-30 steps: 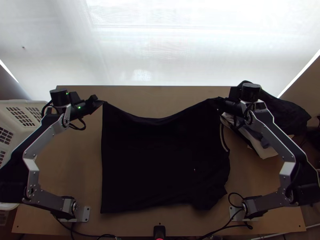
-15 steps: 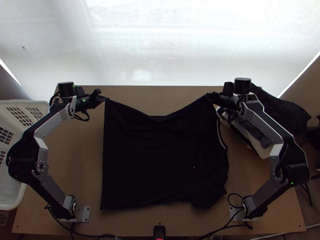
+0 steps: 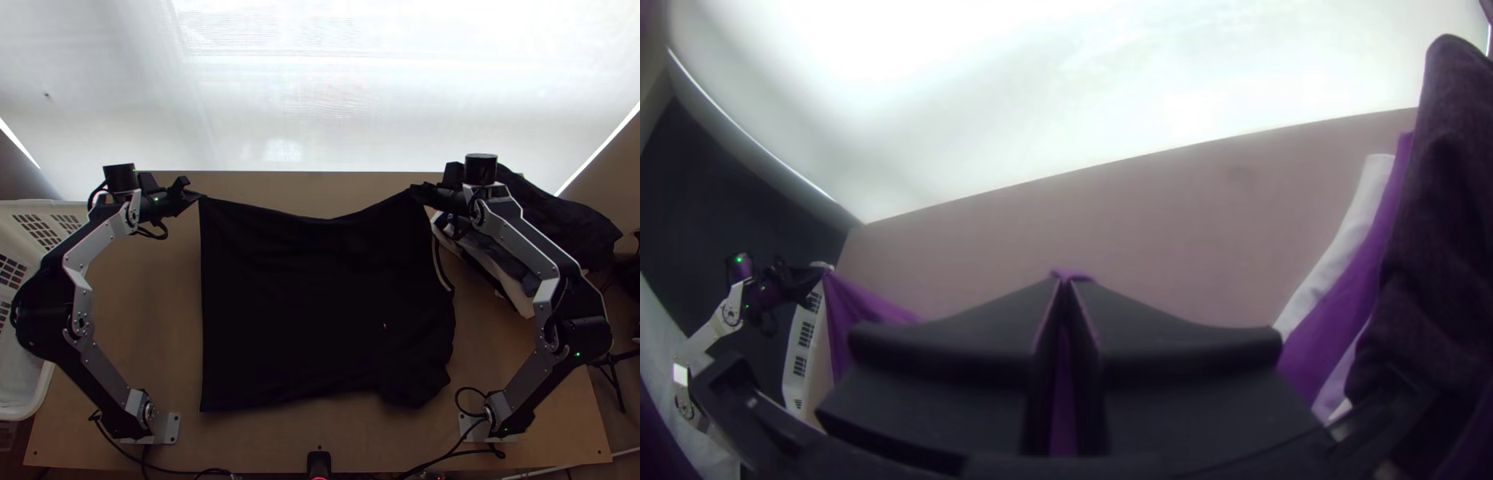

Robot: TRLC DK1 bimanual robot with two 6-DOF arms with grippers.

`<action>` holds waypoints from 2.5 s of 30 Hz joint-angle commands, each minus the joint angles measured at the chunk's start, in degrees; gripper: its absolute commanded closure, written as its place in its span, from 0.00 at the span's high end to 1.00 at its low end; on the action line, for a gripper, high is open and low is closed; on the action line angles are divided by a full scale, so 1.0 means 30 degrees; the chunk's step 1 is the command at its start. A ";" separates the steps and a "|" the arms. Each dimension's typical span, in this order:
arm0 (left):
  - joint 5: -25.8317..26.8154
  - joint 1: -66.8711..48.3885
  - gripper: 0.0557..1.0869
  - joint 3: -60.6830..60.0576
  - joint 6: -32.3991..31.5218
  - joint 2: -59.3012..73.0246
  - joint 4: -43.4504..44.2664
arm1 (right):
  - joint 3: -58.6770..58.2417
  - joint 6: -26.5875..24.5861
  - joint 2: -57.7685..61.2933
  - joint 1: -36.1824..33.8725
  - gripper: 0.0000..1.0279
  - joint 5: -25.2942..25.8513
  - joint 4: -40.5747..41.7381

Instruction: Fold the t-shirt

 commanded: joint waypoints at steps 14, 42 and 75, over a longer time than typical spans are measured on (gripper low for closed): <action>0.0353 0.0583 0.25 -0.0063 0.1271 -0.0061 -0.0523 | 0.0283 -0.0112 0.0403 0.0038 0.26 0.0431 -0.0132; -0.0233 0.0231 0.96 -0.5190 0.5284 -0.7473 -0.4420 | -1.4248 0.2407 -1.4480 -0.2834 0.95 0.0490 -0.9360; -0.2020 -0.1058 0.96 -0.4429 0.4816 -0.9611 -0.6617 | -1.7383 0.2202 -1.8142 -0.0841 0.85 0.0021 -1.3081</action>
